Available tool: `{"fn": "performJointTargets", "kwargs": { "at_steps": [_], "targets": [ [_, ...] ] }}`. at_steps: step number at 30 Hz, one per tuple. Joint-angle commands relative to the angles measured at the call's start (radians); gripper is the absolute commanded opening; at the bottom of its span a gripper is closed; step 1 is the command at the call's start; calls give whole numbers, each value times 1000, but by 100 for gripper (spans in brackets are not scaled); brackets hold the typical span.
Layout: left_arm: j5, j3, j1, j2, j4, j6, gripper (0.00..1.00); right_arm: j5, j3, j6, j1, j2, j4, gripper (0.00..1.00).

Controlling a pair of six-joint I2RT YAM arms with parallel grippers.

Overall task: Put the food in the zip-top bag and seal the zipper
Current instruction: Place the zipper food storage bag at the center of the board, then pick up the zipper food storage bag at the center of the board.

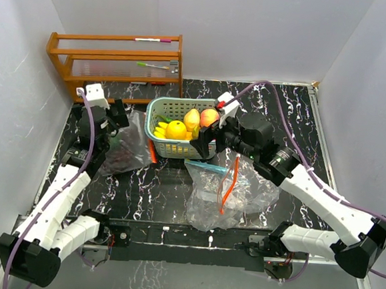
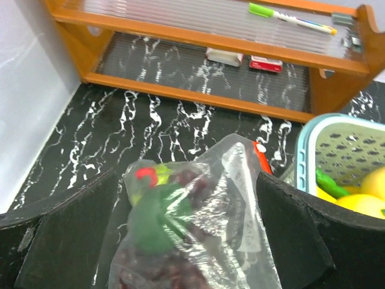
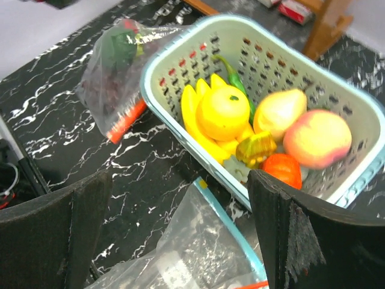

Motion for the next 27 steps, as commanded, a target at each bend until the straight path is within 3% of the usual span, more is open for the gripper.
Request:
{"fn": "performJointTargets", "kwargs": {
  "at_steps": [1,9,12,19,25,27],
  "targets": [
    [111,49,4,-59,-86,-52,97,158,50,137,-3,33,-70,98],
    [363,138,4,-107,-186,-91,97,421,-3,425,-11,-10,-317,98],
    [378,117,5,-136,-178,-97,97,509,-52,538,-22,-76,-385,98],
    [481,121,5,-137,-206,-106,97,418,-158,688,-54,-110,-469,84],
    [651,66,4,-151,-148,-176,93,360,-256,756,-58,-67,-418,63],
    [712,54,-1,-156,-131,-191,93,365,-283,779,-59,-73,-413,62]
  ]
}}
